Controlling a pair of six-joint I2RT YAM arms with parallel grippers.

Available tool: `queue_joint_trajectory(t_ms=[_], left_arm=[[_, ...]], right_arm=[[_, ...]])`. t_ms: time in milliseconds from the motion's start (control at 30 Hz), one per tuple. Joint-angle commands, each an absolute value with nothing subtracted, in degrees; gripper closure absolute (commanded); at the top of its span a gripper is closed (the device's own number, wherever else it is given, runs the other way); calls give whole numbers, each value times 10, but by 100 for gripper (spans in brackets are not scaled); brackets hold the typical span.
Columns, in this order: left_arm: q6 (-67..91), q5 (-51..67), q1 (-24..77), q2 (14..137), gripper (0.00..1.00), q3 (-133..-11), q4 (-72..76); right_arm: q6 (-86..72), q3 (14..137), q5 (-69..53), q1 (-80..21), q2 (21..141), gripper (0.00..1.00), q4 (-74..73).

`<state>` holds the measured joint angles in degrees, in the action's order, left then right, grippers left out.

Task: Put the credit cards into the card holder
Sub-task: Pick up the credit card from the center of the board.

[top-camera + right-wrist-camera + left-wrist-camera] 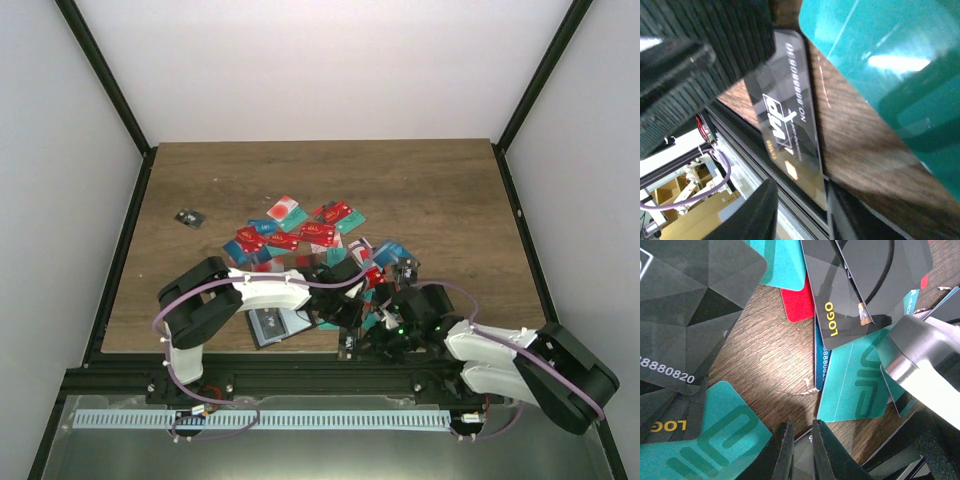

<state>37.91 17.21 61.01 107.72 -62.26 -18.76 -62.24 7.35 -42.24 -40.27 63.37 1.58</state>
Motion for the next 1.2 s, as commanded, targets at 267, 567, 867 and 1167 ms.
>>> queue_joint_trajectory(t_ms=[267,567,867,1167], left_arm=[[397,135,614,1047,86,-642,-239],[385,88,612,985,85,-660,-335],[394,137,618,955,84,-579,-347],[408,153,641,1008,85,-557,-307]], right_arm=[[-604,69,-390,-399,667,99,6],[-557,98,-390,-399,659,69,-76],[-559,80,-419,-399,666,54,-25],[-565,76,-426,-400,722,54,38]])
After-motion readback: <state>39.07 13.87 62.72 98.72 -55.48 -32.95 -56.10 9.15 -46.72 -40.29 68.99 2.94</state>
